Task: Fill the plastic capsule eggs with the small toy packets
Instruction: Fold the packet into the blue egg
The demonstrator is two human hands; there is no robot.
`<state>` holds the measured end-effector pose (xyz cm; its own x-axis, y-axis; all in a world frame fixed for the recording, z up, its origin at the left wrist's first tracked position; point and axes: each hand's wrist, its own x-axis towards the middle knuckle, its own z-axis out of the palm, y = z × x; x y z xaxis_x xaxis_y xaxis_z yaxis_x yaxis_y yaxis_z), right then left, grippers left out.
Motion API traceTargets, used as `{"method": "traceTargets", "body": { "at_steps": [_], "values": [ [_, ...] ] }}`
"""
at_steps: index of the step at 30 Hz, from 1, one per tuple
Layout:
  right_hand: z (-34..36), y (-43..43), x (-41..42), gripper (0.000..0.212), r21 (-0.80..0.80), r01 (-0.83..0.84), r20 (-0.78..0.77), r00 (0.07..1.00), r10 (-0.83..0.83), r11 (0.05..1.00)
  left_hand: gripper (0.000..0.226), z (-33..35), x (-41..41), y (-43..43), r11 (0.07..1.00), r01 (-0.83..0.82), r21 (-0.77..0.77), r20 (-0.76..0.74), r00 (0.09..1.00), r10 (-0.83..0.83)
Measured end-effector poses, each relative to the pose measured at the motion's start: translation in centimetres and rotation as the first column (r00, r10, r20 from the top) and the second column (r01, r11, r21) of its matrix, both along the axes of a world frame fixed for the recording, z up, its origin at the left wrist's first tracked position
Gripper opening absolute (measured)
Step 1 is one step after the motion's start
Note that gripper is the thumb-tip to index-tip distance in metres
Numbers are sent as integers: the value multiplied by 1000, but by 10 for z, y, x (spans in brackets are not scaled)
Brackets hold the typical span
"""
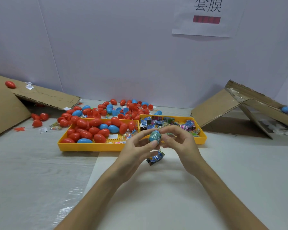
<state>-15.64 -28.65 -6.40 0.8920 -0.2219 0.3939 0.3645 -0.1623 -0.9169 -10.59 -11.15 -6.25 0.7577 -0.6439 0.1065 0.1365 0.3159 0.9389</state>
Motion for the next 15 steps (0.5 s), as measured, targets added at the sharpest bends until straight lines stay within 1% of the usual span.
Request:
{"method": "traceTargets", "body": {
  "at_steps": [2, 4, 8, 10, 12, 13, 15],
  "values": [
    [0, -1, 1, 8, 15, -13, -13, 1000, 14, 1000, 45, 0, -1, 0, 1000, -3, 6, 9, 1000, 3],
    [-1, -3, 1, 9, 27, -47, -26, 999, 48, 999, 44, 1, -2, 0, 1000, 5, 13, 17, 1000, -5],
    [-1, -4, 1, 23, 69, -130, -66, 989, 135, 989, 41, 3, -3, 1, 999, 34, 16, 21, 999, -35],
    [-1, -4, 1, 35, 86, -146, -79, 985, 153, 986, 38, 4, -4, 1, 999, 39, 11, 15, 999, -39],
    [-2, -4, 1, 42, 96, -152, -94, 982, 161, 984, 34, 5, -4, 1, 999, 41, 9, 13, 999, -41],
    [-3, -4, 1, 42, 98, -155, -102, 981, 165, 983, 32, 5, -5, 1, 999, 43, 10, 16, 999, -43],
    [-2, -3, 1, 32, 104, -153, -118, 979, 165, 983, 30, 5, -5, 2, 998, 62, 7, 29, 998, -62]
  ]
}}
